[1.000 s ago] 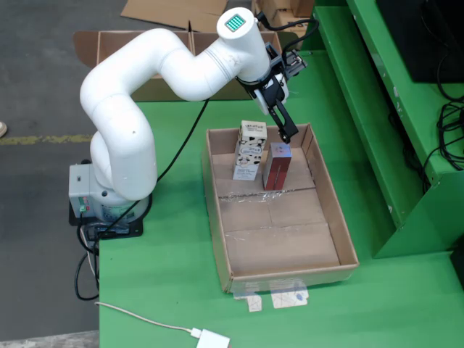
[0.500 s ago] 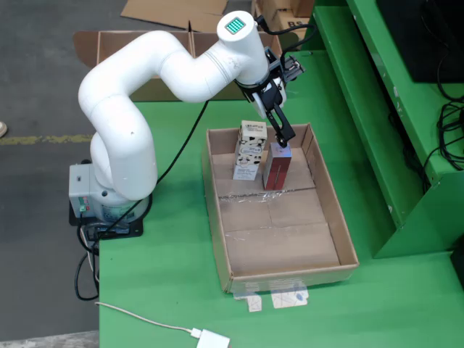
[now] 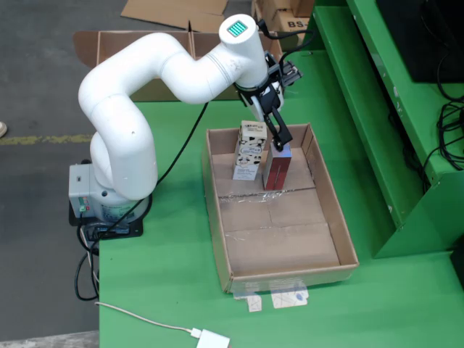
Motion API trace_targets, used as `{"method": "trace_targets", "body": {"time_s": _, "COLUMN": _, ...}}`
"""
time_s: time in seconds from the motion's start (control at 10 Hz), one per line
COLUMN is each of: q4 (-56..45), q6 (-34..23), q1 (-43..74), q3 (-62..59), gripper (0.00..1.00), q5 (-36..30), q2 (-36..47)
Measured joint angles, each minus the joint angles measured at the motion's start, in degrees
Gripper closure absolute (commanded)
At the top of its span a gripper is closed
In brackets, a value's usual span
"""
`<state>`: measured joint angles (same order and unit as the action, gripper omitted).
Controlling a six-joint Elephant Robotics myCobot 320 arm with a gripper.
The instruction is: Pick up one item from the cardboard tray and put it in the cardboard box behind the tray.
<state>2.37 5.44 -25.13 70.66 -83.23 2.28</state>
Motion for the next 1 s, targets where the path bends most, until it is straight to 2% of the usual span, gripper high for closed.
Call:
{"method": "trace_targets", "body": {"time_s": 0.6, "q4": 1.1, "q6": 0.9, "q1": -1.2, "q3": 4.3, "gripper": 0.0, "q5": -0.2, "q2": 0.6}}
{"method": "trace_targets", "body": {"time_s": 0.8, "q4": 5.9, "q6": 0.9, "q1": -1.8, "q3": 9.7, "gripper": 0.0, "q5": 0.0, "q2": 1.8}}
{"method": "trace_targets", "body": {"time_s": 1.0, "q4": 6.1, "q6": 0.9, "q1": -2.2, "q3": 11.7, "gripper": 0.0, "q5": 0.3, "q2": 2.6}}
